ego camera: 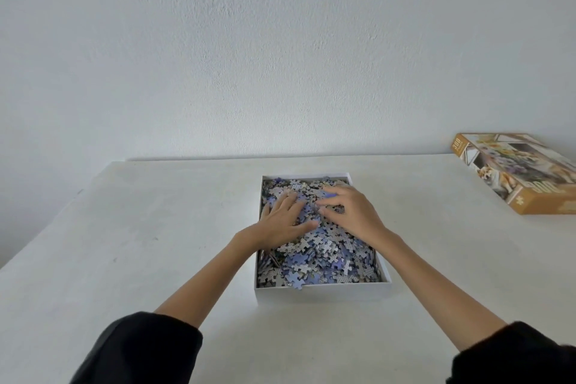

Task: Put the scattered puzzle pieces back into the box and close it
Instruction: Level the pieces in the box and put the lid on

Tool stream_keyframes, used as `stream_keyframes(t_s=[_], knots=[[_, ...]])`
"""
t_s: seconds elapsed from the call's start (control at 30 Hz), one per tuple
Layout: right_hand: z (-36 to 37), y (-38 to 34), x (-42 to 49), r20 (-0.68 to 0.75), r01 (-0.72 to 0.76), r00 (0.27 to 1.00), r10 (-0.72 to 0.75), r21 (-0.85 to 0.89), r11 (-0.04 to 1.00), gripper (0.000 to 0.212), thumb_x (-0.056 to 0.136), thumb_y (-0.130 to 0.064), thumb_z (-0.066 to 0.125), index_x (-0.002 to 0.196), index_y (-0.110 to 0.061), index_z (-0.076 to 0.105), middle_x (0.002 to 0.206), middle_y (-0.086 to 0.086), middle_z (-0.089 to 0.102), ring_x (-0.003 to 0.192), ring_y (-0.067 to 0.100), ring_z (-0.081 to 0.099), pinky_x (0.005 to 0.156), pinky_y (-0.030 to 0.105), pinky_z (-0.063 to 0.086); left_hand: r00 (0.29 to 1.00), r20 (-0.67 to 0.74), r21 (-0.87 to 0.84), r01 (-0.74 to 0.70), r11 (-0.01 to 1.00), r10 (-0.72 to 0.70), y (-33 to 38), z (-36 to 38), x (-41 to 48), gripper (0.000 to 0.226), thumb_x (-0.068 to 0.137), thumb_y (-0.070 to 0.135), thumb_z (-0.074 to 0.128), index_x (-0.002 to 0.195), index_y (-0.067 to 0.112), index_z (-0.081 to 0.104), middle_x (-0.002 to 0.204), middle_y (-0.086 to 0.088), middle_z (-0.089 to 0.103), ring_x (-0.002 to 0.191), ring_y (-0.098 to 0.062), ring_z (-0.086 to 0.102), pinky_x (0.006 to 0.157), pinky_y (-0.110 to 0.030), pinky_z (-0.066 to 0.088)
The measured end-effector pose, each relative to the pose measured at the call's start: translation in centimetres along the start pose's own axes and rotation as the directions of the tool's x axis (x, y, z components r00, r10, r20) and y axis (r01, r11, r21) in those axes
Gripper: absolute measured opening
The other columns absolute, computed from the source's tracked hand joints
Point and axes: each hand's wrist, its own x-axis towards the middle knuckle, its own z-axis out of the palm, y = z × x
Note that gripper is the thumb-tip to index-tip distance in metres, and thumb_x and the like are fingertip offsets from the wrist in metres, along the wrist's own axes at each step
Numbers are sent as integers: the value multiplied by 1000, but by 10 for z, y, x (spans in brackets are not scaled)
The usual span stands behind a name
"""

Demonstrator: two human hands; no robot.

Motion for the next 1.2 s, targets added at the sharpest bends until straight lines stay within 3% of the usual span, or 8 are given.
stream_keyframes(t_s=[0.1, 0.27, 0.37, 0.5, 0.6, 0.93, 1.07, 1.2], knots=[[2, 0, -2, -51, -67, 997, 65, -34, 997, 18, 84, -22, 65, 100, -20, 71, 125, 0, 59, 122, 19, 46, 99, 34, 36, 973, 229, 26, -44, 999, 37, -7, -6, -5, 119, 60, 89, 35, 146, 25, -16, 151, 5, -29, 138, -14, -28, 112, -47, -16], [7, -6, -13, -157, -58, 985, 65, 53, 997, 24, 88, -11, 57, 109, -20, 67, 126, 1, 58, 120, 18, 49, 97, 29, 39, 976, 208, 106, -93, 990, 70, -5, -2, -6, 120, 60, 81, 41, 145, 22, -18, 151, -2, -31, 139, -21, -28, 111, -47, -15], [11, -11, -24, -1, -23, 1000, 23, 93, 995, 35, 93, -33, 49, 126, -25, 54, 140, -1, 44, 133, 16, 34, 109, 37, 29, 987, 143, 64, -84, 994, 74, -9, -8, -10, 110, 74, 70, 51, 147, 21, -15, 151, -2, -29, 139, -21, -26, 112, -47, -15], [11, -9, -32, 227, -63, 973, 48, 57, 996, 84, 71, -79, 18, 136, -32, 40, 152, -4, 23, 142, 15, 7, 113, 41, 8, 951, 280, 30, -148, 988, 134, -13, -20, -19, 137, 42, 96, 40, 144, 30, -22, 149, 6, -35, 136, -15, -31, 111, -46, -16], [13, -7, -33, 226, -54, 973, 48, 19, 998, 101, 60, -89, 5, 138, -34, 37, 152, -5, 21, 142, 14, 5, 113, 41, 7, 950, 293, 74, -130, 989, 104, -12, -18, -25, 122, 67, 68, 64, 143, 31, -24, 148, 4, -37, 135, -16, -34, 111, -45, -20], [19, -27, -41, 42, -62, 997, 71, -180, 982, 85, 75, -66, -8, 145, -27, 19, 155, -3, 4, 143, 16, -2, 112, 29, -4, 994, -108, -29, -15, 999, 12, -6, 2, -22, 61, 101, 37, 24, 148, 5, 0, 156, -14, -6, 144, -23, -9, 116, -35, 0], [22, -24, -37, 157, -104, 976, 148, -258, 960, 54, 98, -42, 18, 146, -18, 16, 156, 2, 7, 143, 19, -2, 116, 34, 1, 983, -180, 78, 38, 996, -24, 6, 24, -22, 63, 100, 42, 20, 147, 3, 6, 156, -18, 2, 144, -28, -3, 117, -38, 5], [24, -22, -33, 18, -101, 994, 104, -111, 989, 41, 98, -25, 38, 139, -18, 37, 148, -1, 32, 141, 17, 17, 115, 32, 14, 983, -172, 93, 77, 993, -61, 3, 23, -11, 64, 98, 48, 18, 148, 8, 9, 155, -18, 1, 144, -31, -3, 115, -44, 7]])
